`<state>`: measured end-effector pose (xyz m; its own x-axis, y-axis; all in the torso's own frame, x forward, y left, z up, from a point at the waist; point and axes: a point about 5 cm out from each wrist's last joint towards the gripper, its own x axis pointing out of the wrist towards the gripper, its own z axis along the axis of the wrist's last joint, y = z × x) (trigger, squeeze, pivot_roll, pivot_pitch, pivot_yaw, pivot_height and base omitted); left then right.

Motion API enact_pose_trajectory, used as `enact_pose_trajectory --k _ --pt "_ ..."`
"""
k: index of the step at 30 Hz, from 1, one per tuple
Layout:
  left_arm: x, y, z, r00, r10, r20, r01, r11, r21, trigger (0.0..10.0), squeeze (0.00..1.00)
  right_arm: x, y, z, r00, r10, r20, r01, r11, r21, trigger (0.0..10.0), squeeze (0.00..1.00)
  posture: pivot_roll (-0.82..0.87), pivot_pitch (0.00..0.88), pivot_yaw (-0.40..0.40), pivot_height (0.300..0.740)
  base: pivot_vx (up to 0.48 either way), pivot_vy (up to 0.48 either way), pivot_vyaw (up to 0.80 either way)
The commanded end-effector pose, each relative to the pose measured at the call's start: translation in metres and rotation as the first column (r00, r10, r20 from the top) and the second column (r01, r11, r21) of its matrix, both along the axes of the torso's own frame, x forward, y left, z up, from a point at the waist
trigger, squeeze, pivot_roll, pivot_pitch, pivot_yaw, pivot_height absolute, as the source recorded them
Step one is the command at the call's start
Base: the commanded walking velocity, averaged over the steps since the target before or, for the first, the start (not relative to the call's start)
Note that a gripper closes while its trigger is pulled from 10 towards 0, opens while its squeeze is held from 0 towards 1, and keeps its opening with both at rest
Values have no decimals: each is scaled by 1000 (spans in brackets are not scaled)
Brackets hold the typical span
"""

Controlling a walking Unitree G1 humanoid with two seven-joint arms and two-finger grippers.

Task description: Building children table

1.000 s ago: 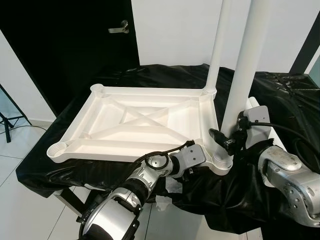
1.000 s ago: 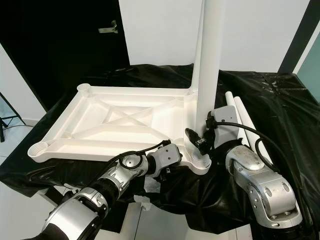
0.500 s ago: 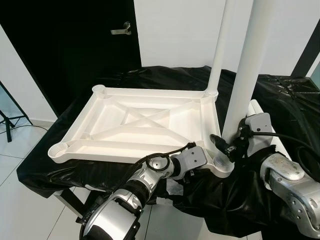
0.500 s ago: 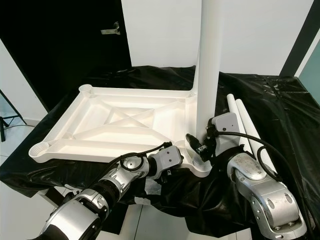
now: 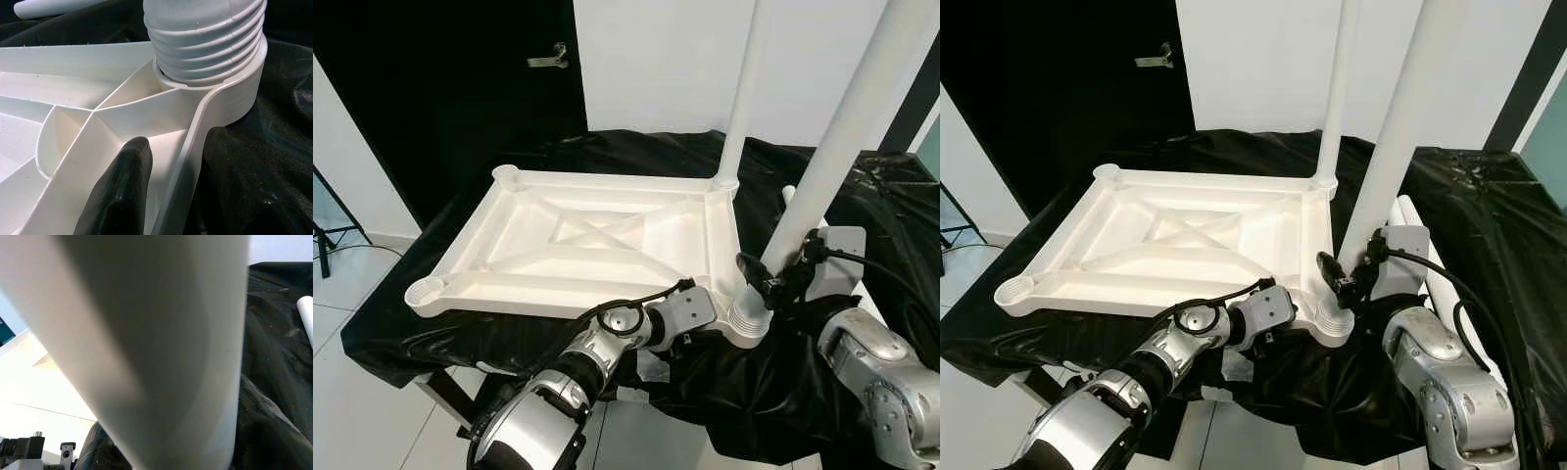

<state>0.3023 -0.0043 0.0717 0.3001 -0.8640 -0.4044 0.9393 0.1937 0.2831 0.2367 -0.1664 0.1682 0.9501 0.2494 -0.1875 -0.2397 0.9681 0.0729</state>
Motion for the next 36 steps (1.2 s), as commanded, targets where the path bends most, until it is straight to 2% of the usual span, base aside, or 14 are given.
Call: enact_pose_trajectory --k 1,3,36 --pt "5 15 -9 992 119 -38 -119 993 14 10000 0 -36 9 -90 831 65 -552 -18 996 91 10000 0 -194 7 40 740 0 0 0" --pt "4 15 -10 992 119 -40 -118 993 15 10000 0 -34 9 -83 861 40 -508 -34 999 21 10000 0 -194 6 35 740 0 0 0" --pt "4 15 -10 992 119 -40 -118 993 15 10000 0 -34 9 -83 861 40 -508 -34 999 21 10000 0 -194 6 35 740 0 0 0"
